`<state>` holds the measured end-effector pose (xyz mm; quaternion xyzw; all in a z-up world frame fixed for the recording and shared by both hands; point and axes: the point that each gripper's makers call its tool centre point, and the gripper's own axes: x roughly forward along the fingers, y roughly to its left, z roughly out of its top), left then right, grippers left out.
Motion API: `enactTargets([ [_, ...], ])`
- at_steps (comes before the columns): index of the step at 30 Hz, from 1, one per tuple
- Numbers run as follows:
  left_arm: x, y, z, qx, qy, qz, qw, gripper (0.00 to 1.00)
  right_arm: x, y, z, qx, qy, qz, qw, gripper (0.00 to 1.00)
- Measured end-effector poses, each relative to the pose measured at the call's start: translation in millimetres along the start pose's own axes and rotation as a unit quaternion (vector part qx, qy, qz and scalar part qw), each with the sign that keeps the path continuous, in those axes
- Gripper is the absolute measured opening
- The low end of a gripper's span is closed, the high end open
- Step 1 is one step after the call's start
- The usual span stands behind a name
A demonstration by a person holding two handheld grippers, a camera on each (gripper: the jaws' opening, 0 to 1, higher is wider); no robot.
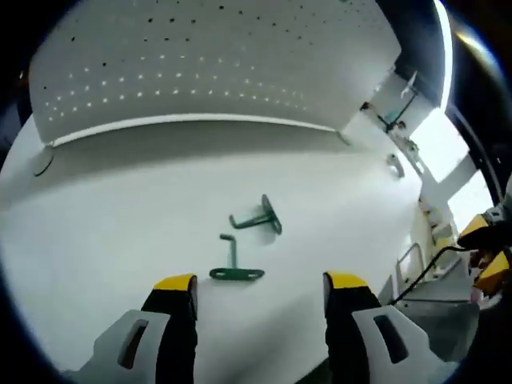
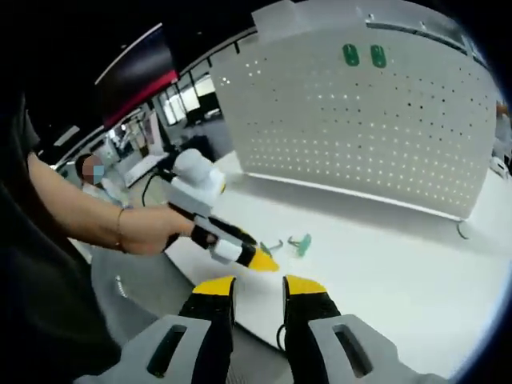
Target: Insert the hook assembly into the mounting plate slot until the hook locks in place.
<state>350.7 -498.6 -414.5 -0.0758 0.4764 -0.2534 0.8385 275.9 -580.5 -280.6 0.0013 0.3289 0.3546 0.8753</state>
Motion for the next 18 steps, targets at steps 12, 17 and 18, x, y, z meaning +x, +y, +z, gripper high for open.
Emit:
enactTargets([
  [12,3.7,16.0,3.6,0.037,-0.015,0.044,0.9982,0.37,2.7,-2.6,-4.6,0.008,0.006,-0.006,0.9999,0.22],
  [17,3.2,19.5,5.0,0.035,-0.015,0.045,0.9983,0.33,3.7,-2.9,-6.3,0.011,0.009,-0.006,0.9999,0.22],
  [18,3.3,19.9,5.2,0.038,-0.015,0.045,0.9982,0.32,3.8,-2.8,-6.2,0.01,0.009,-0.006,0.9999,0.22],
])
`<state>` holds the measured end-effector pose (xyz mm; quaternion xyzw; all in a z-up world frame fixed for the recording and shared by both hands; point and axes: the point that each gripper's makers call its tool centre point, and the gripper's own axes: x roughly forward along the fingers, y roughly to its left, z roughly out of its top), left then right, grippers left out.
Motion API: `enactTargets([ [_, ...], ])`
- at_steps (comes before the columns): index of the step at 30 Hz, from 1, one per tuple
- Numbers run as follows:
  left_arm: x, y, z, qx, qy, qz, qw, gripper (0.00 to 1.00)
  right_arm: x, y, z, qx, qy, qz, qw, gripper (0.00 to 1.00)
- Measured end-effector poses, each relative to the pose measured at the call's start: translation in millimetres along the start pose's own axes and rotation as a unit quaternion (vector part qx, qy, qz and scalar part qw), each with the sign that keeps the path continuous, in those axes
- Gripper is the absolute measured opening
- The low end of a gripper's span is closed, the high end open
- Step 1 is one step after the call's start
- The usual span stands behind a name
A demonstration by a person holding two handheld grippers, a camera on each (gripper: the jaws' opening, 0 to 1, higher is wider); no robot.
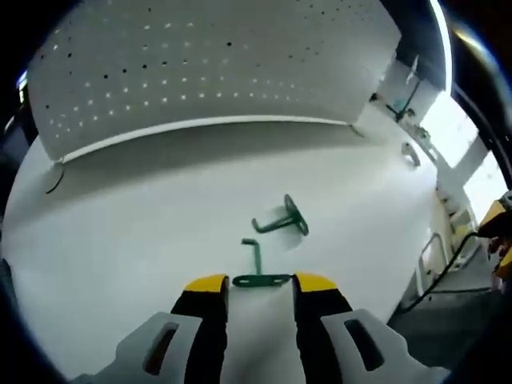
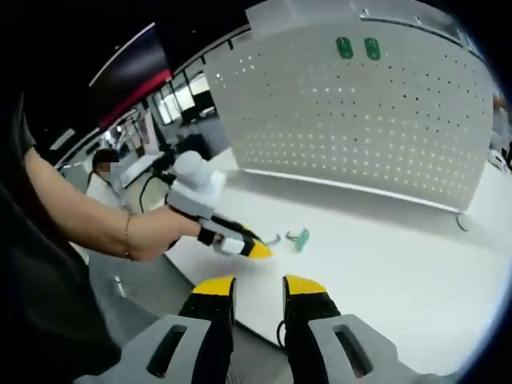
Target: Insert the hook assembly into the mounting plate slot until the hook locks in place.
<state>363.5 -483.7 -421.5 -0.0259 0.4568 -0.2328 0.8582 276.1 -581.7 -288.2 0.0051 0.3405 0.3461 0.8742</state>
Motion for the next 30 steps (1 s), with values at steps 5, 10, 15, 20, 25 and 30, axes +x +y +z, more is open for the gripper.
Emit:
enactTargets([
  [5,0.1,2.2,0.9,0.004,0.001,0.001,1.0,0.31,-0.3,-0.4,0.1,0.0,0.0,-0.002,1.0,0.22],
  [10,-0.5,6.6,1.5,0.001,0.002,0.003,1.0,0.31,-0.3,-0.4,-1.6,0.001,0.001,-0.002,1.0,0.22],
  [15,-0.5,9.9,2.1,0.004,0.002,0.0,1.0,0.31,0.5,0.0,-1.6,0.002,0.0,-0.001,1.0,0.22],
  [20,-1.7,12.4,2.2,-0.003,-0.002,0.003,1.0,0.33,0.4,0.5,-1.0,0.002,-0.002,-0.001,1.0,0.22],
  [25,-1.9,9.6,5.2,-0.019,-0.01,0.005,0.9998,0.46,0.7,1.2,-2.7,0.003,0.0,0.0,1.0,0.22],
  [30,-0.2,11.1,5.7,-0.024,-0.012,0.012,0.9996,0.43,-1.2,0.2,-1.8,0.005,-0.003,-0.002,1.0,0.22],
])
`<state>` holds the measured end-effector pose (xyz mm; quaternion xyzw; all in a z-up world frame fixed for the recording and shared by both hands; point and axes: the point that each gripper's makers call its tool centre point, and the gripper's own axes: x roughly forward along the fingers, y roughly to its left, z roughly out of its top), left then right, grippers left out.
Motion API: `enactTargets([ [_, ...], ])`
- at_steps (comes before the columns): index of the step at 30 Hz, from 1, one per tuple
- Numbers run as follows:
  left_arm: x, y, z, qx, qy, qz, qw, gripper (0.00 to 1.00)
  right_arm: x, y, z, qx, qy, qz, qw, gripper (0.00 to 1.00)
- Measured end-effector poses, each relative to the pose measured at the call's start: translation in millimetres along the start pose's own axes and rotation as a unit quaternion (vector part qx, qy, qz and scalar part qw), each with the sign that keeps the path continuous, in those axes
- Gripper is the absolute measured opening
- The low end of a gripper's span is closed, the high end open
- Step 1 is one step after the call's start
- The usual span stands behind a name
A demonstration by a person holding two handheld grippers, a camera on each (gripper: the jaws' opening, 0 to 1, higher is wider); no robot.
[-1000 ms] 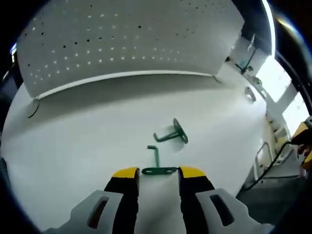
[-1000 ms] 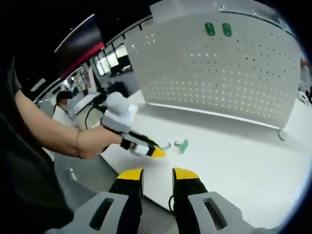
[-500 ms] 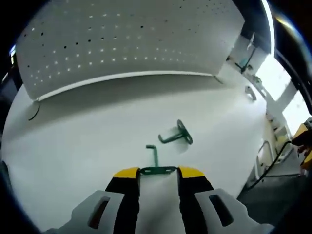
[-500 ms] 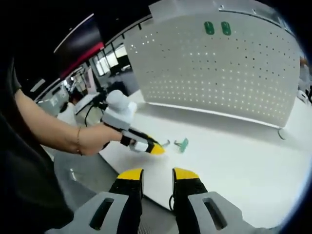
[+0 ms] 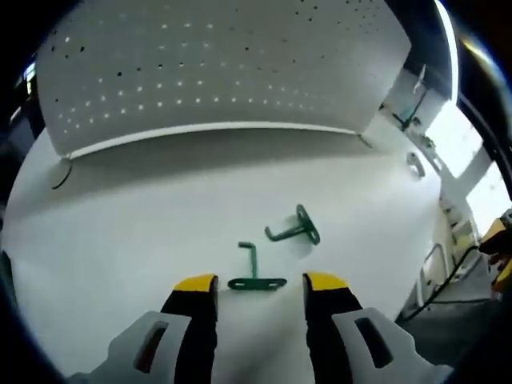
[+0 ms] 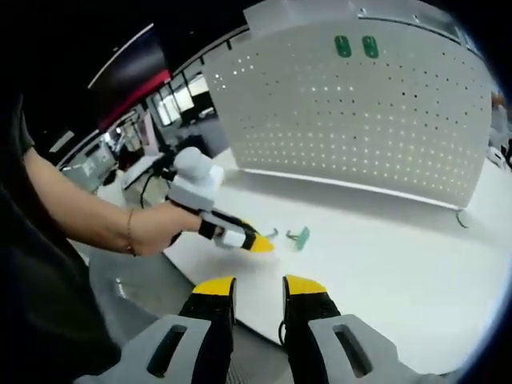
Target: Insert the hook assembly into the mounting plate slot until the hook locks in place.
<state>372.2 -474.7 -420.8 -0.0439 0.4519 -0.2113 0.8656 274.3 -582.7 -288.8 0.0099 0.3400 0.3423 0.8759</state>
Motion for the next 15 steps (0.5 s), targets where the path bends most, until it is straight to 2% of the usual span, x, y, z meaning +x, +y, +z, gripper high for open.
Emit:
enactTargets([
  [15,2.5,5.0,-0.8,-0.005,0.002,0.021,0.9998,0.32,0.0,0.4,-2.5,0.008,0.002,-0.001,1.0,0.22],
])
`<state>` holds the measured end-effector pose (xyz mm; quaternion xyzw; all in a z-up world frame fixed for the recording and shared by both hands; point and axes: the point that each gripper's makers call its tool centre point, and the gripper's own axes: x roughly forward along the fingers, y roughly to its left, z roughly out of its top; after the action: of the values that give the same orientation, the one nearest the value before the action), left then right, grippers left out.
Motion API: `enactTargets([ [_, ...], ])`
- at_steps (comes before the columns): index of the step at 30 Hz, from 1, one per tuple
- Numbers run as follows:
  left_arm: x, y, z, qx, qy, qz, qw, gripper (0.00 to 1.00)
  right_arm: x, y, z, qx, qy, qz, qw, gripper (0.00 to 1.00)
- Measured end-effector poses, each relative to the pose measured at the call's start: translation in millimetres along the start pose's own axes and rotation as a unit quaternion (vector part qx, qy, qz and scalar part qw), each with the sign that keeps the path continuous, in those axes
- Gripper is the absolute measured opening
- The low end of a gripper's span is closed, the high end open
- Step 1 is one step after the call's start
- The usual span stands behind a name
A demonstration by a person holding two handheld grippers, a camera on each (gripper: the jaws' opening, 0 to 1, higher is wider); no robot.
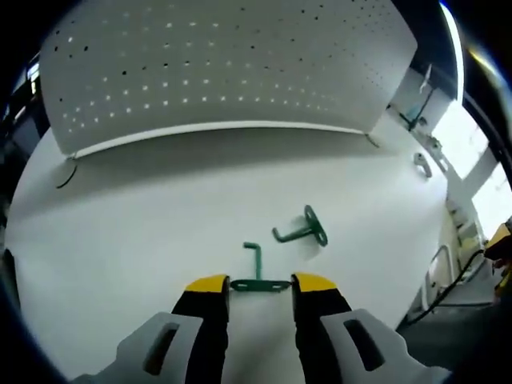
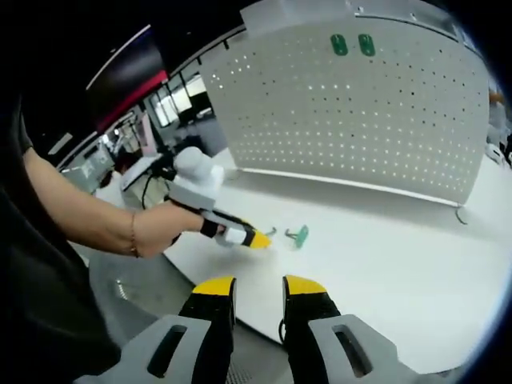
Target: Insert the hook assembly into the mounting plate slot until the hook locks in place.
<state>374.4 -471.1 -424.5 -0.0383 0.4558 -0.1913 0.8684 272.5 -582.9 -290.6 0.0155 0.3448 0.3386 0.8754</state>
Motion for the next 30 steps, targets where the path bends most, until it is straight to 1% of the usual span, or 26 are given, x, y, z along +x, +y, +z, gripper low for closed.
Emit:
enactTargets([
  [12,-0.7,0.3,0.3,0.001,0.0,-0.007,1.0,0.3,0.0,-0.2,-0.3,-0.002,0.0,-0.001,1.0,0.22],
  [15,-1.7,3.8,0.8,-0.002,-0.001,-0.015,0.9999,0.3,-0.8,-1.0,0.2,-0.005,-0.002,-0.003,1.0,0.22],
  [18,-3.3,10.7,1.2,-0.01,-0.002,-0.011,0.9999,0.3,-0.8,-1.6,0.0,-0.003,-0.002,-0.004,1.0,0.22],
  [23,-5.6,11.7,2.1,-0.008,-0.003,-0.013,0.9999,0.29,0.1,-0.2,0.1,-0.004,-0.002,-0.002,1.0,0.22],
  [24,-7.6,11.9,3.7,-0.008,-0.006,-0.012,0.9999,0.29,0.2,0.3,0.1,-0.005,-0.001,-0.001,1.0,0.22],
  [25,-10.2,13.3,7.9,-0.01,-0.015,-0.012,0.9998,0.29,0.3,0.5,0.1,-0.006,-0.001,-0.001,1.0,0.22],
  [30,-18.2,21.2,21.4,-0.016,-0.034,-0.01,0.9993,0.29,1.4,2.0,0.4,-0.011,0.0,0.001,0.9999,0.22],
])
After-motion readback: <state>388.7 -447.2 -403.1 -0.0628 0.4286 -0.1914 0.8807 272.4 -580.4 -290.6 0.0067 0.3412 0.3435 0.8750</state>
